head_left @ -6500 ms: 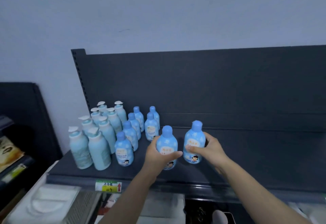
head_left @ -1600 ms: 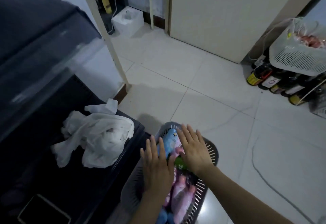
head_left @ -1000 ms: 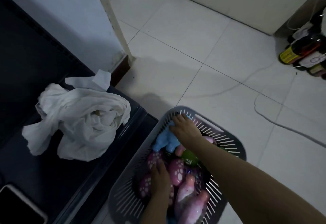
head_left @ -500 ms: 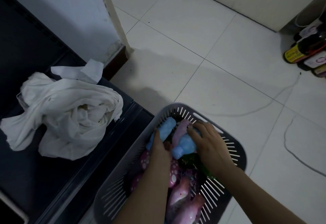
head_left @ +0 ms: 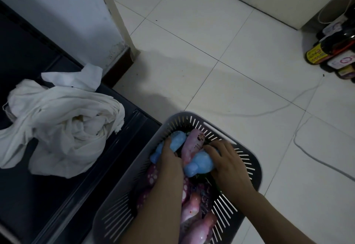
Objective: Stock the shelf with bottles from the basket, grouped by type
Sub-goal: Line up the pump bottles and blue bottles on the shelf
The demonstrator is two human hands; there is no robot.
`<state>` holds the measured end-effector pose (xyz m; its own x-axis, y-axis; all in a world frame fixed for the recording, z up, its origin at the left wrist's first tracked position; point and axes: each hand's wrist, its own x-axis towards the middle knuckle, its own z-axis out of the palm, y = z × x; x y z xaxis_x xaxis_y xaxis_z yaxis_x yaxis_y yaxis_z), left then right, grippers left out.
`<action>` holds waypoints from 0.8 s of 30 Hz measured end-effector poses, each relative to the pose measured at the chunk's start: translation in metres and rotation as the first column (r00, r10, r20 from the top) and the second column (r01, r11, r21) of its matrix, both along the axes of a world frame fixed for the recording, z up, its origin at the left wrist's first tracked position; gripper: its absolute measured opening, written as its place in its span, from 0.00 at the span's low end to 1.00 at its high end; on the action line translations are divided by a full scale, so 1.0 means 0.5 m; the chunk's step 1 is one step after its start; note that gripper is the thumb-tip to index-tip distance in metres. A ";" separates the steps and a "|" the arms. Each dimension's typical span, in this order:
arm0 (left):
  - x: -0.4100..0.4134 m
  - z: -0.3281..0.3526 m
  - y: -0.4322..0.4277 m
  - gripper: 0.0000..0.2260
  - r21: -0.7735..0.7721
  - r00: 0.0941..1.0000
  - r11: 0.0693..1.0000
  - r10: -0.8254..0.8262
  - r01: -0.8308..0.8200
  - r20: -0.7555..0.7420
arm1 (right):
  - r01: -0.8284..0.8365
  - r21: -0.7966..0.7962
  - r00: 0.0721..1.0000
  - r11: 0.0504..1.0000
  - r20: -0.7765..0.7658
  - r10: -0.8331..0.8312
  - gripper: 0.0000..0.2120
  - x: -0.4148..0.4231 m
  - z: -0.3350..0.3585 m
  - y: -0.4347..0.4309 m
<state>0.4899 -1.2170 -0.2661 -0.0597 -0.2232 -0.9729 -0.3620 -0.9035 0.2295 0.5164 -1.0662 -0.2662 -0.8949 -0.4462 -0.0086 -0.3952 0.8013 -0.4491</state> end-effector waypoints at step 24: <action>0.189 0.134 -0.055 0.21 -0.653 0.675 0.464 -0.731 0.598 0.099 | 0.498 -0.404 0.724 0.767 0.681 -0.111 0.20 0.036 0.167 -0.025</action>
<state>0.5844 -1.2446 -0.1989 -0.5933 -0.5472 -0.5903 -0.6860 -0.0399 0.7265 0.5344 -1.0786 -0.1827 -0.8656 -0.2486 -0.4346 0.3277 0.3748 -0.8672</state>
